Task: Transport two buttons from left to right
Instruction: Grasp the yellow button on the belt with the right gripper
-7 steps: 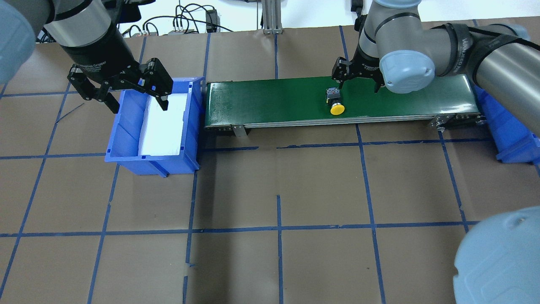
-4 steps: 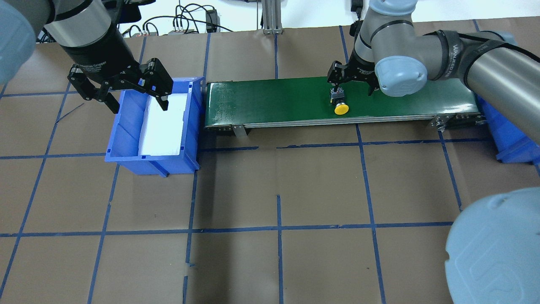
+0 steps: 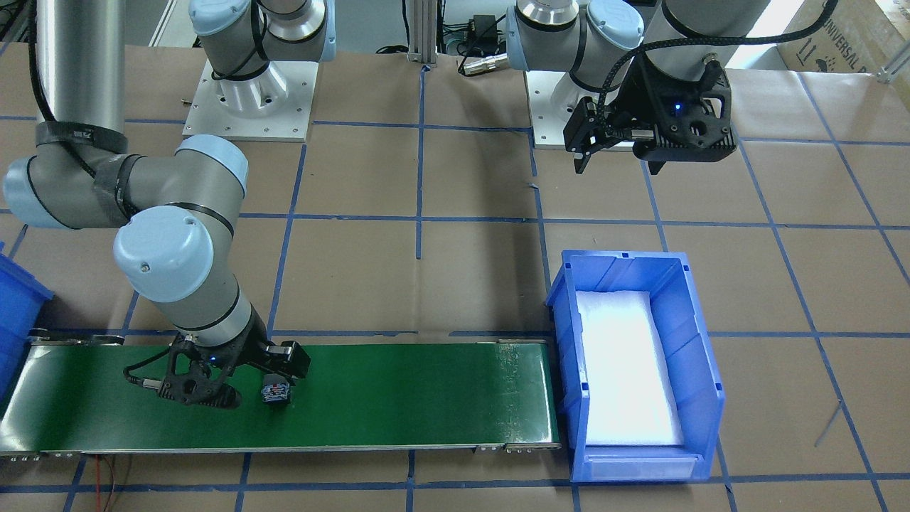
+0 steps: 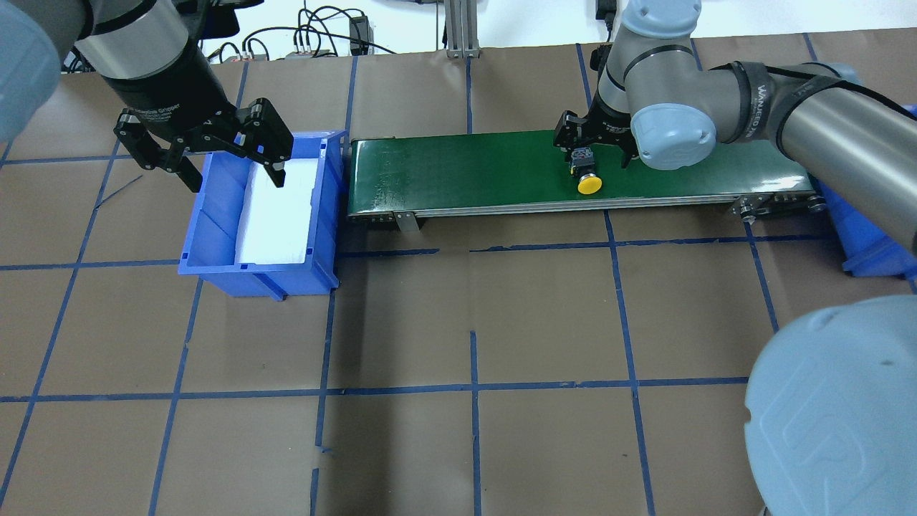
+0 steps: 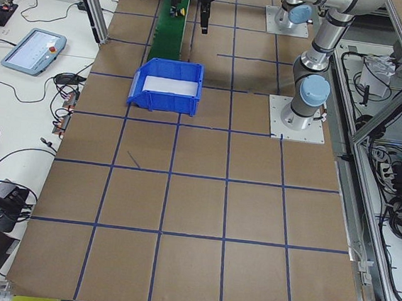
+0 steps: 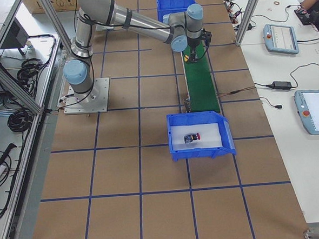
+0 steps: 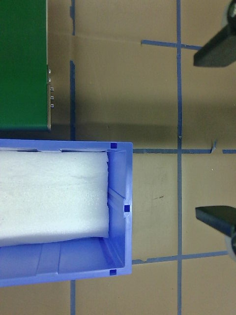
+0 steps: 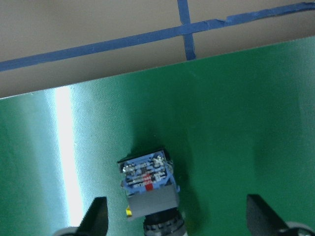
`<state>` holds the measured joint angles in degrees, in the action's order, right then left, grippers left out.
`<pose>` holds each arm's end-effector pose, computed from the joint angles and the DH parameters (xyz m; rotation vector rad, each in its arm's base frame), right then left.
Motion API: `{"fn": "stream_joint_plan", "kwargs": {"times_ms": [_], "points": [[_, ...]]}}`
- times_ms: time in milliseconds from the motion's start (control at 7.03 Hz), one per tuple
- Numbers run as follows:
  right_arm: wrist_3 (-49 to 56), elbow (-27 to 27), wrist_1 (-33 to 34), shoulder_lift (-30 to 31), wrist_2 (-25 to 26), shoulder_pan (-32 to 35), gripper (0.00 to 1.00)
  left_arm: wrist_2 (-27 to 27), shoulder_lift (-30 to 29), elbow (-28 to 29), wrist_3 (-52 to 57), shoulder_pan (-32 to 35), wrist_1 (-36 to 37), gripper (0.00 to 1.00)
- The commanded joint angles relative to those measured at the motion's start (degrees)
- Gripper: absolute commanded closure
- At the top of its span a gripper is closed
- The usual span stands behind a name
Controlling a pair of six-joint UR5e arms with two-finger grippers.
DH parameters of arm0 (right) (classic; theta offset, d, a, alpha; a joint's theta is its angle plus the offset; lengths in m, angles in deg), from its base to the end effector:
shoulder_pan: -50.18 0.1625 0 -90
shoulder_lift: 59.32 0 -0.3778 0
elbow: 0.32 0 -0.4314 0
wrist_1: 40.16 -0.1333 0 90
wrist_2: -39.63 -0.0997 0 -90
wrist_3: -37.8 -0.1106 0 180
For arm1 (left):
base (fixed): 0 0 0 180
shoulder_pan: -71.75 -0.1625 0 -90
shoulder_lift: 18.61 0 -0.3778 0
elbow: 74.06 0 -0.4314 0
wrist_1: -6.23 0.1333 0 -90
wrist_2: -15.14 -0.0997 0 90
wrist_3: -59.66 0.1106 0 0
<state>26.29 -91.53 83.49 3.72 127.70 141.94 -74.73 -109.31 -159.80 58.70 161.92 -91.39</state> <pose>0.1573 -0.6569 0.1951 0.2604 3.0829 -0.1411 -0.1351 -0.5264 0.4497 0.0218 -3.1380 -0.1113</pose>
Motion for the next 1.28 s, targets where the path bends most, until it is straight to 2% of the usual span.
{"fn": "stream_joint_plan", "kwargs": {"times_ms": [0, 142, 285, 427, 569, 854, 1139], "points": [[0.0, 0.0, 1.2, -1.1, 0.1, 0.0, 0.01, 0.0, 0.0, -0.1, 0.0, 0.0, 0.1, 0.0], [0.4, 0.0, 1.2, -1.2, 0.2, 0.0, 0.2, 0.0, 0.0, -0.1, 0.0, 0.0, 0.1, 0.0], [1.5, 0.0, 0.7, -1.2, 0.4, 0.0, 0.69, 0.0, 0.0, -0.2, 0.0, 0.0, 0.1, 0.0], [0.5, 0.0, 0.4, -1.1, 0.1, 0.0, 0.9, -0.1, 0.0, -0.2, 0.0, 0.0, 0.1, 0.0], [0.5, 0.0, 0.3, -1.1, 0.1, 0.0, 0.93, -0.1, 0.0, -0.2, 0.0, 0.0, 0.1, 0.0], [1.0, 0.6, -2.9, 1.3, 1.0, -0.2, 0.95, -0.1, 0.0, -0.2, 0.0, 0.0, 0.1, 0.0], [9.0, 2.0, -12.4, 9.2, 3.1, -4.6, 0.95, -0.2, 0.0, -0.2, 0.0, -0.1, 0.1, 0.0]]}}
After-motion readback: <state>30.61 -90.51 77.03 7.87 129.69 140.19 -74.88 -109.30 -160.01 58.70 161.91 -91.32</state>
